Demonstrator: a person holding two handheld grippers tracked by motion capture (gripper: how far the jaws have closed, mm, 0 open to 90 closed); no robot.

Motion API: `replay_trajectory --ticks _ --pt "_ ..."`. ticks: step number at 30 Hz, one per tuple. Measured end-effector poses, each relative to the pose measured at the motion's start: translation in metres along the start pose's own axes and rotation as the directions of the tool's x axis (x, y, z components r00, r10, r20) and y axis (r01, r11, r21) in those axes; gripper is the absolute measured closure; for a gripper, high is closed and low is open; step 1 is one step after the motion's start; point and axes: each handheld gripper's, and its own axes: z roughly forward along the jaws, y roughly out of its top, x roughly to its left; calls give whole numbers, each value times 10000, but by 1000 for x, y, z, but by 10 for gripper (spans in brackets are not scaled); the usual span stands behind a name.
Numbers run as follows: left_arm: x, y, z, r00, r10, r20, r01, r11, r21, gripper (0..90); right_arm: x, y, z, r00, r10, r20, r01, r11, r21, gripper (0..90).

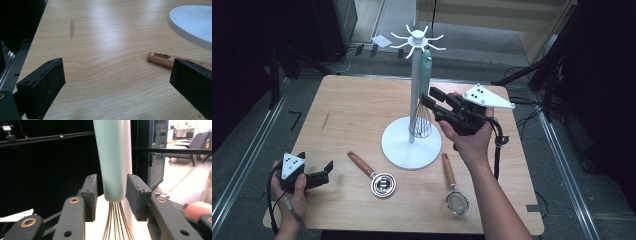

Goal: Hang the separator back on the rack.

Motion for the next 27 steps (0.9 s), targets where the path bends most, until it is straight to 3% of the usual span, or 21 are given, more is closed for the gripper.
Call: replay_trajectory --ticks 1,9,13,19,27 --pt "0 0 0 10000 -3 2 3 10000 -1 0 -1 2 -1 9994 -223 276 220 9997 85 736" --pt "0 0 0 10000 -2 1 2 10000 3 0 -2 10 -5 9985 -326 429 329 9994 -65 900" --pt "0 0 0 10000 -7 14 7 10000 15 0 -2 19 -7 9961 -411 785 435 9986 -290 900" --pt "-1 0 0 10000 24 17 -24 10000 37 0 0 34 -12 9963 -431 741 481 9966 -673 900" --pt "-1 0 0 10000 19 14 -19 10000 36 0 12 57 -12 9946 -753 717 821 9920 -962 900"
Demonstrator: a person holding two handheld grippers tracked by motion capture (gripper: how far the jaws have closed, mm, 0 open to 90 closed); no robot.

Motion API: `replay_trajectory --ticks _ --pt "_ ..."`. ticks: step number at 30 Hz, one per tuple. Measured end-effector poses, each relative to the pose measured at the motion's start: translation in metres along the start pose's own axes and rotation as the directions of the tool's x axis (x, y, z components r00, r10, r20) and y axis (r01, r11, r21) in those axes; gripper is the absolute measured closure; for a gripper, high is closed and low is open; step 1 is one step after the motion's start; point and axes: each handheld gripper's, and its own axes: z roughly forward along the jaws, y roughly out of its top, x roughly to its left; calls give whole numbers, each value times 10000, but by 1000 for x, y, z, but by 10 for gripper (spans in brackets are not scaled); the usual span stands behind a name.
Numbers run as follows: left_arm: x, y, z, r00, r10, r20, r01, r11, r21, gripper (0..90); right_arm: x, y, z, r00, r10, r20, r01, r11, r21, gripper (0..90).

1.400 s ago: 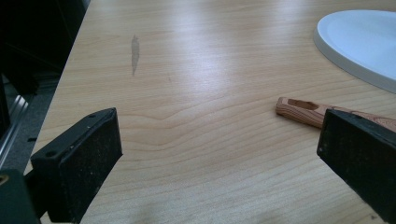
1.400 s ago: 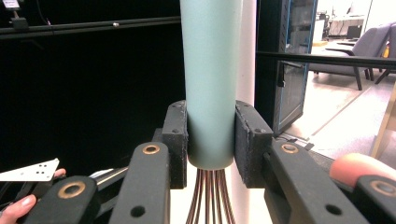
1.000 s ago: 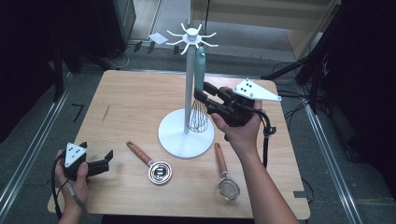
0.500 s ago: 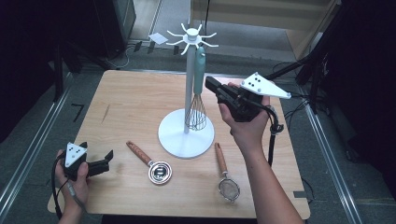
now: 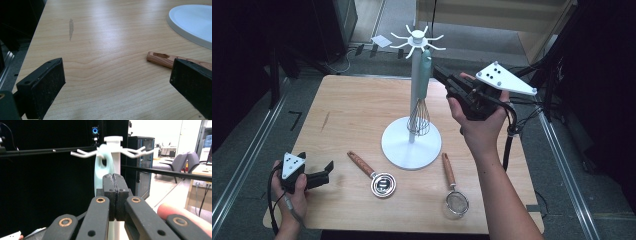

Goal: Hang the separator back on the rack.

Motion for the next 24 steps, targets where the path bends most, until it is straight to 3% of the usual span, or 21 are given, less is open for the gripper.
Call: replay_trajectory --ticks 11,24 --pt "0 0 0 10000 -26 43 26 10000 -2 0 3 13 6 9999 146 -49 -148 9992 -361 900" --pt "0 0 0 10000 -30 41 30 10000 -12 0 16 11 16 9979 3 -645 -31 9991 -426 900"
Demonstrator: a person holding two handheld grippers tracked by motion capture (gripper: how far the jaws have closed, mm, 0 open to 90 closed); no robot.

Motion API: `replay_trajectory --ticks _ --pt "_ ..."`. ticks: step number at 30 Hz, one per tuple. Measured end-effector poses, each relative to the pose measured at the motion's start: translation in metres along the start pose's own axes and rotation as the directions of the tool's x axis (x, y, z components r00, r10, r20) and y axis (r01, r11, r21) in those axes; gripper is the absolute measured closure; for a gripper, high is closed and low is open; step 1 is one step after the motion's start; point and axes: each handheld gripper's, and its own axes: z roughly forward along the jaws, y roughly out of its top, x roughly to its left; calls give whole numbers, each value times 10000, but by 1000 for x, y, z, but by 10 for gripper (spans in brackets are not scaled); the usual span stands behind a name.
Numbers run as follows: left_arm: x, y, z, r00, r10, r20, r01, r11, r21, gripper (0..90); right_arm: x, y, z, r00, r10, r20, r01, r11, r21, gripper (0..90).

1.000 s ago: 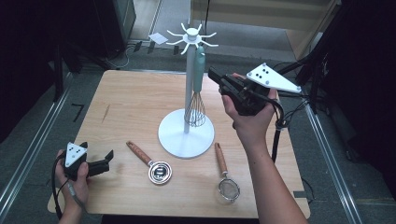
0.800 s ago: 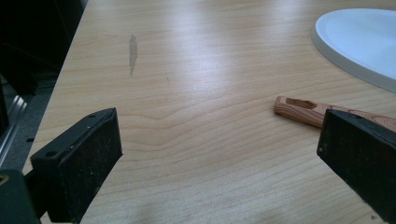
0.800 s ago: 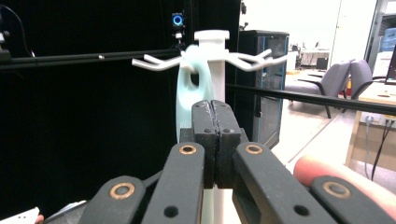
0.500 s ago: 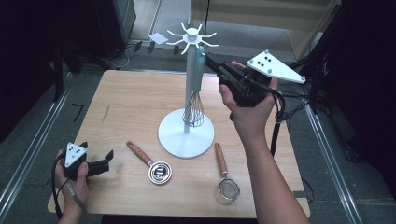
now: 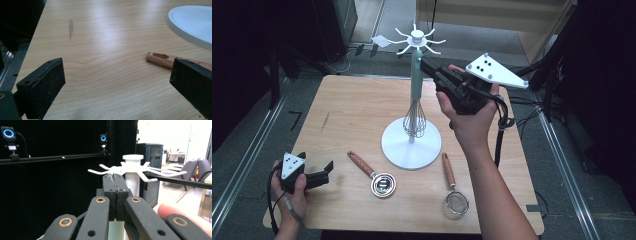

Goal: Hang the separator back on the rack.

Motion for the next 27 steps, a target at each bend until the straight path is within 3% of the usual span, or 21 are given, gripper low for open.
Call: replay_trajectory --ticks 14,27 --pt "0 0 0 10000 -21 41 21 10000 -17 0 8 -6 6 9997 -229 2 229 9997 124 900" --pt "1 0 0 10000 -57 58 57 10000 -23 0 1 -35 -4 9991 -382 167 368 9963 771 807"
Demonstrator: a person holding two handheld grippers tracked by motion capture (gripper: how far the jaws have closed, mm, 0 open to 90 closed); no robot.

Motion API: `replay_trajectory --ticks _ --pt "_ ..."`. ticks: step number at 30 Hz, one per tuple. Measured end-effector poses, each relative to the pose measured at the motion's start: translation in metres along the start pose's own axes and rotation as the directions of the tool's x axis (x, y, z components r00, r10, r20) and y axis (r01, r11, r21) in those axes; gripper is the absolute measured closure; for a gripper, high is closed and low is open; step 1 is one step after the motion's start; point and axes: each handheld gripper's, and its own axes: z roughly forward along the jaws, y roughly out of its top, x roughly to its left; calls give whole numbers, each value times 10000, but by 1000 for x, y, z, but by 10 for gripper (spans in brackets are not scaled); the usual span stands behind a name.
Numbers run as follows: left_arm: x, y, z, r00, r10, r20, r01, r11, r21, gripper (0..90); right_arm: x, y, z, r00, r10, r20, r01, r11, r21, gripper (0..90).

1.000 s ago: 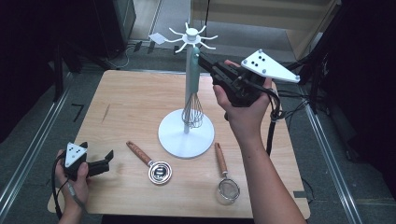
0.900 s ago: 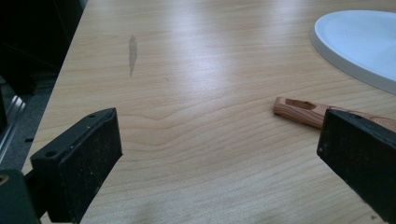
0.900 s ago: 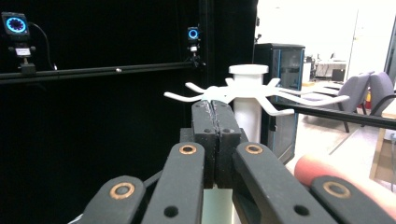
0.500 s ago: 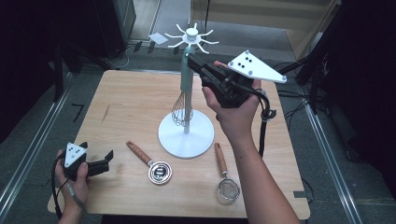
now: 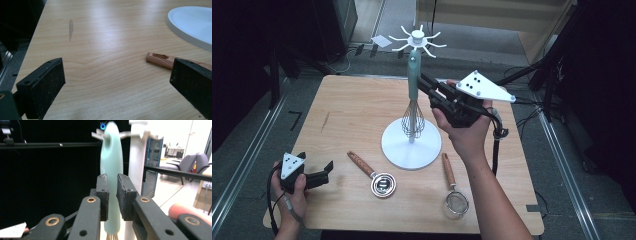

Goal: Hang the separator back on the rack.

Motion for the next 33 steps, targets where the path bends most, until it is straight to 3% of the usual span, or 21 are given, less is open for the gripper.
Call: replay_trajectory --ticks 5,16,18,22,33 --pt "-1 0 0 10000 35 -17 -35 10000 -11 0 -3 -18 -2 9998 130 122 -136 9988 480 778" --pt "0 0 0 10000 25 -21 -25 10000 -18 0 -12 -39 -9 9984 130 552 -186 9946 1025 705" --pt "-1 0 0 10000 39 -25 -39 10000 -17 0 -13 -46 -11 9953 37 972 -158 9921 1241 690" --pt "-1 0 0 10000 45 -29 -45 10000 -21 0 -14 -52 -14 9934 -117 1145 -50 9894 1449 679" --pt "-1 0 0 10000 46 -22 -46 10000 -22 0 -20 -80 -21 9901 36 1403 -339 9762 2143 644"
